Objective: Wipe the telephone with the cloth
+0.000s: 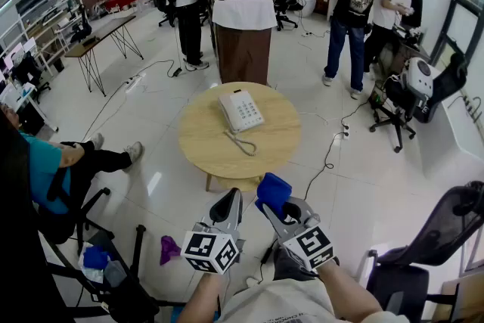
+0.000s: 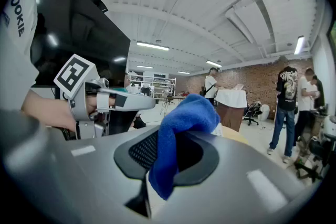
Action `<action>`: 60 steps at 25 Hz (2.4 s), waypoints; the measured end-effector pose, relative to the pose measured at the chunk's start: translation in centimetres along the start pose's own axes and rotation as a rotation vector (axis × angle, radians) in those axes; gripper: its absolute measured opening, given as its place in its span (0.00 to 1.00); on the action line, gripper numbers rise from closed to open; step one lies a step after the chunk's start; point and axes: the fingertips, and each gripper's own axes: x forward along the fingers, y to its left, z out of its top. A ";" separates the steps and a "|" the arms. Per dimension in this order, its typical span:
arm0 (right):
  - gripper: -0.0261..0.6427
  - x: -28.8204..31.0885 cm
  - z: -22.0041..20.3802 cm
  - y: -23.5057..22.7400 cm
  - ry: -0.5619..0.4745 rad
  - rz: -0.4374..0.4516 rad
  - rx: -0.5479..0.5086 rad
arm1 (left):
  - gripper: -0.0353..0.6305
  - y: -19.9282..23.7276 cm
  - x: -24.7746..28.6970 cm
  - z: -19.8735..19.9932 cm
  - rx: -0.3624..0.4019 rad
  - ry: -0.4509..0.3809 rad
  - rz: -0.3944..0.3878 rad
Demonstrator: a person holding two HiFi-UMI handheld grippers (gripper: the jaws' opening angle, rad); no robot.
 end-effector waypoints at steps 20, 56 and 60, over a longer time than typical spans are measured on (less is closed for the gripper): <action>0.13 9.5 0.2 -9.6 -0.005 0.031 0.011 | 0.06 6.5 12.0 0.2 0.013 0.049 0.043; 0.13 21.4 -2.8 -25.2 0.079 0.183 0.070 | 0.25 24.3 32.9 -10.1 -0.247 0.347 0.209; 0.13 22.1 -3.7 -26.7 0.098 0.194 0.079 | 0.26 27.2 34.2 -12.4 -0.323 0.396 0.219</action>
